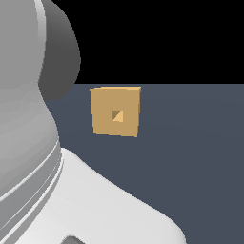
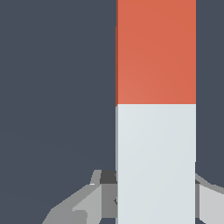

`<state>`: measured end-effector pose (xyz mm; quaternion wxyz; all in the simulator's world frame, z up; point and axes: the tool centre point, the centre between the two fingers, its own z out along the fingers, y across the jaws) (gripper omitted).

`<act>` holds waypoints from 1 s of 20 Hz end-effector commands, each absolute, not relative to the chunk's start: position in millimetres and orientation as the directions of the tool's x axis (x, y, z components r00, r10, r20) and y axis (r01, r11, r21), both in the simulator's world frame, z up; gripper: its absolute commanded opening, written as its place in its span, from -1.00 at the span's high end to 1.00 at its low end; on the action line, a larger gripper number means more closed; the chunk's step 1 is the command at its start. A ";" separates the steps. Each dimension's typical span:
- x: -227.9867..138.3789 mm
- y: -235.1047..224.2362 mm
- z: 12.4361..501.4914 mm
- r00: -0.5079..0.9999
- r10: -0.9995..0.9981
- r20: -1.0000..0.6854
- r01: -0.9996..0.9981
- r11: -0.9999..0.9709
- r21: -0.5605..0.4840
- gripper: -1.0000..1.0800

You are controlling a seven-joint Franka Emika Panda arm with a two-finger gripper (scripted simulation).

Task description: Insert the peg into the horizontal hole in a box.

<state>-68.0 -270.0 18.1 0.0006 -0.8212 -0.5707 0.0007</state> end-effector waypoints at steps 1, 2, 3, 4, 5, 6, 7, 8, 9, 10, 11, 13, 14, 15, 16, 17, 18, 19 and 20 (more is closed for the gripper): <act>-65.2 -259.4 21.2 0.340 0.940 0.000 0.940 -0.340 0.000 1.00; -64.3 -253.6 22.5 0.336 0.942 0.000 0.942 -0.336 0.000 1.00; -63.3 -246.8 24.1 0.332 0.943 0.000 0.943 -0.332 0.000 1.00; -62.2 -239.1 25.8 0.327 0.945 0.000 0.945 -0.327 0.000 1.00; -61.1 -230.6 27.8 0.321 0.947 0.000 0.947 -0.321 0.000 1.00; -59.8 -221.2 29.9 0.315 0.949 0.000 0.949 -0.315 0.000 1.00; -58.5 -210.9 32.3 0.308 0.951 0.000 0.951 -0.308 0.000 1.00; -57.2 -199.7 34.8 0.300 0.954 0.000 0.954 -0.300 0.000 1.00; -55.8 -187.6 37.6 0.292 0.956 0.000 0.956 -0.292 0.000 1.00; -54.5 -174.7 40.6 0.283 0.959 0.000 0.959 -0.283 0.000 1.00; -53.1 -160.8 43.7 0.274 0.962 0.000 0.962 -0.274 0.000 1.00; -50.5 -131.6 50.4 0.254 0.967 0.000 0.967 -0.254 0.000 1.00; -49.5 -117.6 53.7 0.245 0.970 0.000 0.970 -0.245 0.000 1.00; -48.6 -104.4 56.7 0.236 0.972 0.000 0.972 -0.236 0.000 1.00; -47.9 -92.0 59.6 0.228 0.974 0.000 0.974 -0.228 0.000 1.00; -47.2 -80.3 62.3 0.220 0.976 -0.001 0.976 -0.220 0.000 1.00; -46.5 -69.5 64.8 0.212 0.977 -0.001 0.977 -0.212 0.000 1.00; -45.9 -59.4 67.1 0.206 0.979 -0.001 0.979 -0.206 0.000 1.00; -45.4 -50.2 69.3 0.200 0.980 -0.001 0.980 -0.200 0.000 1.00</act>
